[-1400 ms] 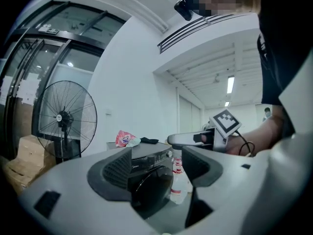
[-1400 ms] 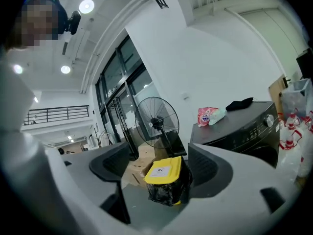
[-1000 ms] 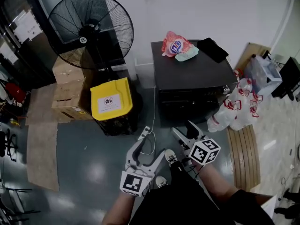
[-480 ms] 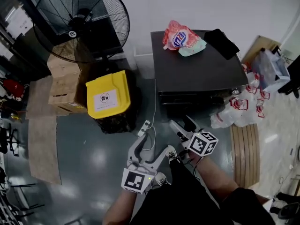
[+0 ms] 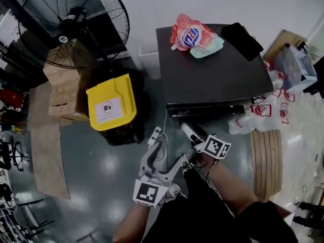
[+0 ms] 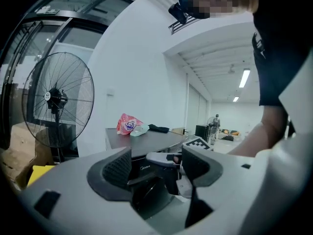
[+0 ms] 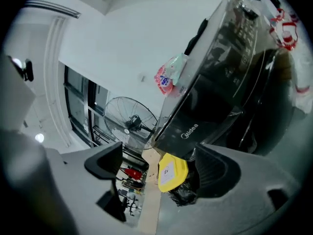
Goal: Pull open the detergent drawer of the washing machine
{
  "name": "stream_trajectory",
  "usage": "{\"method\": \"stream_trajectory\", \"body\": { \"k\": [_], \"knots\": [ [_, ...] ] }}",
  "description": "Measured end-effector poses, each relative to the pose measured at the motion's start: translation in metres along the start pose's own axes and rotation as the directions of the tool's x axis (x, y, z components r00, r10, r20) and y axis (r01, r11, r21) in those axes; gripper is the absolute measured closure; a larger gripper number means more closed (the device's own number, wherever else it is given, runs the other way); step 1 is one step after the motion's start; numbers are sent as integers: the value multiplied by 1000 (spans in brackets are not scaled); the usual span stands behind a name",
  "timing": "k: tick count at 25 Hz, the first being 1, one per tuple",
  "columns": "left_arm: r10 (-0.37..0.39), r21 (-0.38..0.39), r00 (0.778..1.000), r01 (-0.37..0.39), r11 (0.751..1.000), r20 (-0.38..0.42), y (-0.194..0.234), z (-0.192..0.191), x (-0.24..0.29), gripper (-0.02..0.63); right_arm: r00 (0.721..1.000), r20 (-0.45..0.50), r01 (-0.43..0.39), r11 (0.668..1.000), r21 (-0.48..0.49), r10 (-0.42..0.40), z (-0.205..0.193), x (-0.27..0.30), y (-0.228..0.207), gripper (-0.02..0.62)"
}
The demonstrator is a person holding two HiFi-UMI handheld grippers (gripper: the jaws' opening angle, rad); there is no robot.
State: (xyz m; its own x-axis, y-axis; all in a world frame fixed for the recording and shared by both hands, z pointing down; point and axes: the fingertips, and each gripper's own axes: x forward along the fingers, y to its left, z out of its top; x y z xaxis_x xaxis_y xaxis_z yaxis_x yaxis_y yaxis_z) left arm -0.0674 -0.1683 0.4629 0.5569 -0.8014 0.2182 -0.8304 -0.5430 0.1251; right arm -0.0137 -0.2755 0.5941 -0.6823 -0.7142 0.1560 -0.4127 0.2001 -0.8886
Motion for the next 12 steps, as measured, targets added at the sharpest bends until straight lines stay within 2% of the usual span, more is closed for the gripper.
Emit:
{"method": "stream_trajectory", "body": {
  "k": [3, 7, 9, 12],
  "knots": [
    [-7, -6, 1000, 7, 1000, -13, 6, -3, 13, 311, 999, 30, -39, 996, 86, 37, 10, 13, -11, 110],
    [-14, -27, 1000, 13, 1000, -27, 14, -7, 27, 311, 997, 48, 44, 967, 250, -58, 11, 19, -41, 72],
    [-18, -36, 999, 16, 999, -35, 18, -9, 33, 311, 994, 48, 80, 953, 293, -99, 12, 21, -53, 60],
    [-25, -47, 999, 23, 999, -45, 22, -14, 40, 311, 992, 67, 82, 945, 317, -109, 18, 26, -65, 54]
  ]
}}
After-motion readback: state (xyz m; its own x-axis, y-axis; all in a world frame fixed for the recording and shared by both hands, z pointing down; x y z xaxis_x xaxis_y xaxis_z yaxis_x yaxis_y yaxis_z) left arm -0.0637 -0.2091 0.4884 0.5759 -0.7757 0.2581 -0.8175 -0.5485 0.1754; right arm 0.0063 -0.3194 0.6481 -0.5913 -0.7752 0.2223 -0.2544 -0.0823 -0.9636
